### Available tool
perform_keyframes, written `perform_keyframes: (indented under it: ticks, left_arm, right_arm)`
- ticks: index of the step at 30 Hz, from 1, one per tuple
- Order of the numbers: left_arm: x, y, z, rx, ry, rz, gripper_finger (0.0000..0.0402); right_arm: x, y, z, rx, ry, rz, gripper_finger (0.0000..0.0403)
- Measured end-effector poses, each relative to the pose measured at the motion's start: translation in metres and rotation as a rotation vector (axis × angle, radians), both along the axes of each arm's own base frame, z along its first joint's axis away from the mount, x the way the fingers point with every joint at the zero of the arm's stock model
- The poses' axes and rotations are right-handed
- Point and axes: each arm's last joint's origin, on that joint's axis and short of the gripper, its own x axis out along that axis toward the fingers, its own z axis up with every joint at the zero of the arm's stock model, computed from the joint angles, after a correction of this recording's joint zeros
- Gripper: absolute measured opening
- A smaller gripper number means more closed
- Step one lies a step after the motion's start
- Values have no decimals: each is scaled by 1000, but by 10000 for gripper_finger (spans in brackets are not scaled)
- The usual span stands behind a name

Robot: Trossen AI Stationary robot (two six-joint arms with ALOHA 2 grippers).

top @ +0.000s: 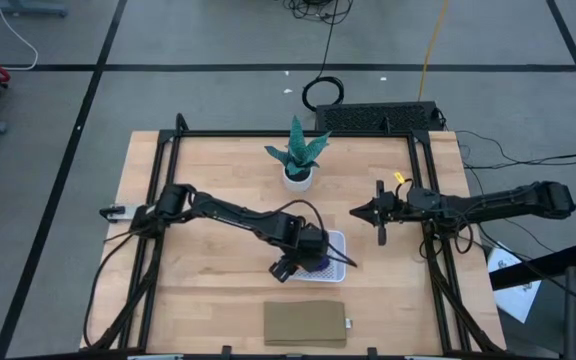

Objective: Pick and placing Produce into tupperware
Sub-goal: Put the orange in the white bin

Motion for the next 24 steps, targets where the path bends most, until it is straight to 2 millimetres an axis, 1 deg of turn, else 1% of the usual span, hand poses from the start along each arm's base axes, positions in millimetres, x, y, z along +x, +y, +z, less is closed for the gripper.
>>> perform_keyframes:
  ticks: [4, 8, 20, 24]
  left_arm:
    - [0, 1, -7, 11, 22, -20, 239]
    - [1, 1, -11, 1, 29, -54, 242]
    - [1, -4, -10, -24, 21, -91, 244]
    - [0, -4, -10, -27, 22, -85, 260]
  right_arm:
    - [1, 0, -1, -3, 1, 1, 0]
    - [1, 0, -1, -3, 6, 1, 0]
    - [1, 0, -1, -3, 3, 1, 0]
    - [1, 0, -1, -3, 3, 1, 0]
